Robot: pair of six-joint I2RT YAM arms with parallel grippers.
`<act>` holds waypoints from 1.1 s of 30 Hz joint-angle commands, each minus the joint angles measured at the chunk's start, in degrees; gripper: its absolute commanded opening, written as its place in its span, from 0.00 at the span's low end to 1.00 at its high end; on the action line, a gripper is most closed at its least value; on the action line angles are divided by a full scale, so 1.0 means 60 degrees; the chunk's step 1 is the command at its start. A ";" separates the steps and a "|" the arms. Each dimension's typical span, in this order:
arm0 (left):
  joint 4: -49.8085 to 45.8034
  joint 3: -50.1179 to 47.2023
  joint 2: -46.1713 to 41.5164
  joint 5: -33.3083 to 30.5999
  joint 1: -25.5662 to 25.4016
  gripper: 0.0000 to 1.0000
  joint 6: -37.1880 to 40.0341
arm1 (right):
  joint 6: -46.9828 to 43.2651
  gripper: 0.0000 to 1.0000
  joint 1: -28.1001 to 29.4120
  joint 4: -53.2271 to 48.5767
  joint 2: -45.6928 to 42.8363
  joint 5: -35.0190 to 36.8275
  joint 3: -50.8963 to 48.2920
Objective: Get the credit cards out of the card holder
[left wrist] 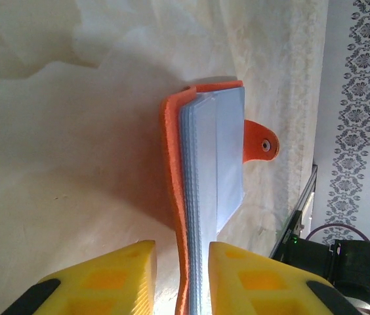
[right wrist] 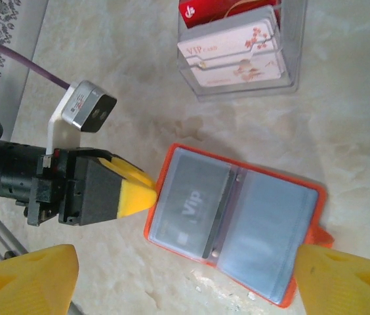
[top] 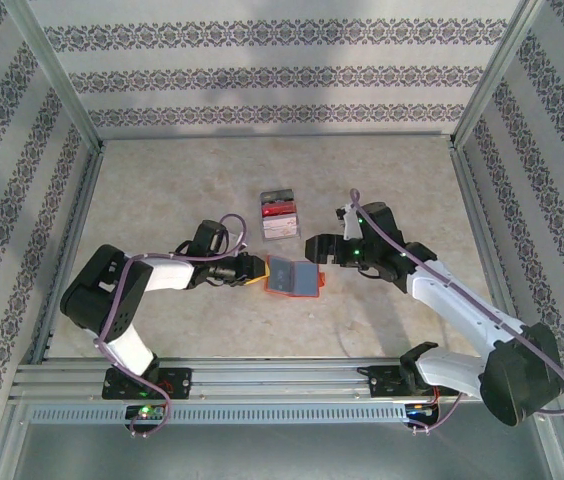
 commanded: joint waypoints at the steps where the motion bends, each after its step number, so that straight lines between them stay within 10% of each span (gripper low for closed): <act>1: 0.0714 -0.0039 0.0158 0.0327 -0.0077 0.27 -0.0228 | 0.0263 0.84 0.0191 0.0129 0.0162 -0.0348 0.0012; 33: 0.2686 -0.0987 -0.0067 -0.0641 -0.0529 0.00 -0.1999 | 0.1879 0.74 0.2347 0.1514 0.3363 0.0980 0.0368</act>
